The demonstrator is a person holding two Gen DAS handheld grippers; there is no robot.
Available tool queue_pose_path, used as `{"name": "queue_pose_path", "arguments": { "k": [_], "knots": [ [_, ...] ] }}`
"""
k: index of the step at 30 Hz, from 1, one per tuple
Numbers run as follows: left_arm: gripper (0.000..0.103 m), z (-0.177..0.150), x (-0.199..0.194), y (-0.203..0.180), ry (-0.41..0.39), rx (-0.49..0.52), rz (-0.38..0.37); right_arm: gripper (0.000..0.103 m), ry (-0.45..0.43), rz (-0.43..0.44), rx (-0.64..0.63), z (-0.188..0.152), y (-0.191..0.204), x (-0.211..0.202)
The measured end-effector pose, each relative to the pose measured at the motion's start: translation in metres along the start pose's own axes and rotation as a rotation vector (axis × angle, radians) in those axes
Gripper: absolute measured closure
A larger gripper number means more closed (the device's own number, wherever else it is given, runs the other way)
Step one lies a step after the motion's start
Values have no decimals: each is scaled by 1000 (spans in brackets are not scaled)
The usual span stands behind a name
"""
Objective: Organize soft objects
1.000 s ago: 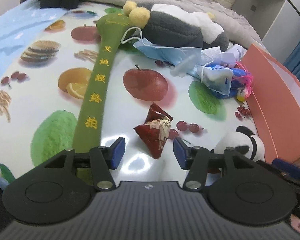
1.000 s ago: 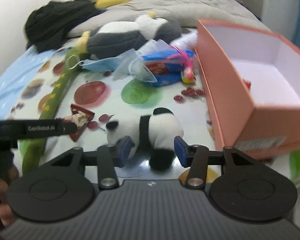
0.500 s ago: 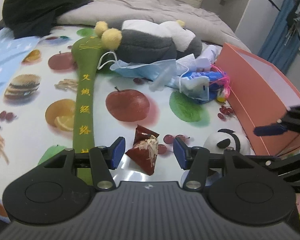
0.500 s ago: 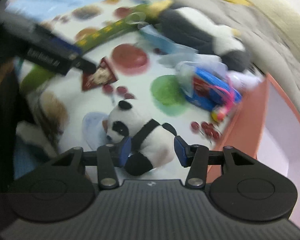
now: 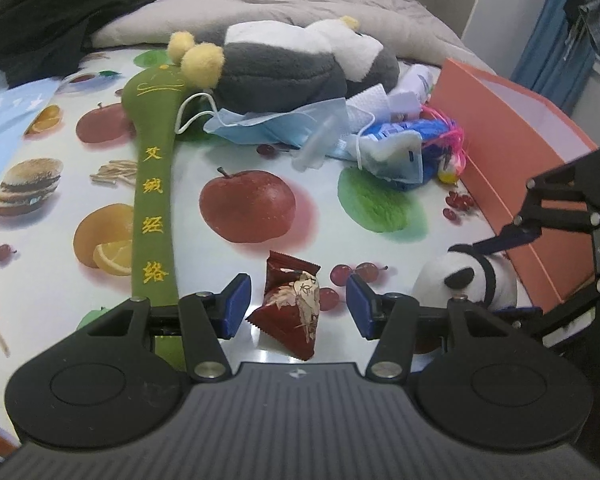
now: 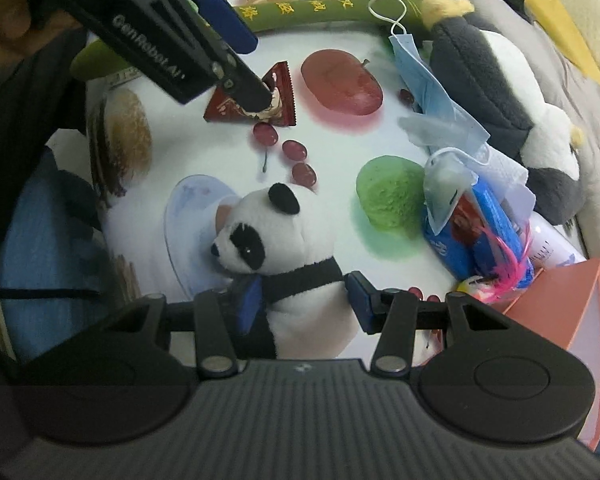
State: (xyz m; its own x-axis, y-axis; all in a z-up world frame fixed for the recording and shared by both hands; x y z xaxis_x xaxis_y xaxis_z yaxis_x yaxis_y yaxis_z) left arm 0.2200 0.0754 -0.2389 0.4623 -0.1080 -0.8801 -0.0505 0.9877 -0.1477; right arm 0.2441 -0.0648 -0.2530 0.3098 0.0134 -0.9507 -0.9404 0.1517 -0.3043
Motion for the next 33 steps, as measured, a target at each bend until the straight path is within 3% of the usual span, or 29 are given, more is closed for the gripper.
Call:
{"name": "queue_pose_path", "arguments": {
  "k": [8,20,27,33],
  "knots": [
    [44,3,5,-4,10,18,5,55,-34,24,127,-5,-8,-1],
    [46,4,17,4,20,-8,45,59,-137,78,599,-26,-23,-7],
    [61,1,20,4,26,-19,37,63,-209,121,877,-34,-22,-12],
    [68,0,16,1,6,-40,33,64,-237,119,978,-36,-19,-13]
  ]
}}
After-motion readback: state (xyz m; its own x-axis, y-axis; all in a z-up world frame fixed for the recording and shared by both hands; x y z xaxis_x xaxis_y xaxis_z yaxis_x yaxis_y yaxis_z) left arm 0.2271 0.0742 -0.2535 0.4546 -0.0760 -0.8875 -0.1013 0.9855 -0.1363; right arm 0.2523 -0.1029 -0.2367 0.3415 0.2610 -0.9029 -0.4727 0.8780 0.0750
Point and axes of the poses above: each gripper's, at about its wrist camera, not at the fingertips, and x roughly the way its jaws point, y to its left, z to its top, the point moved 5 cm from there along x, roughly the way its jaws point, and after that the axes turned 13 degrees about y, right-handed, at the moved point
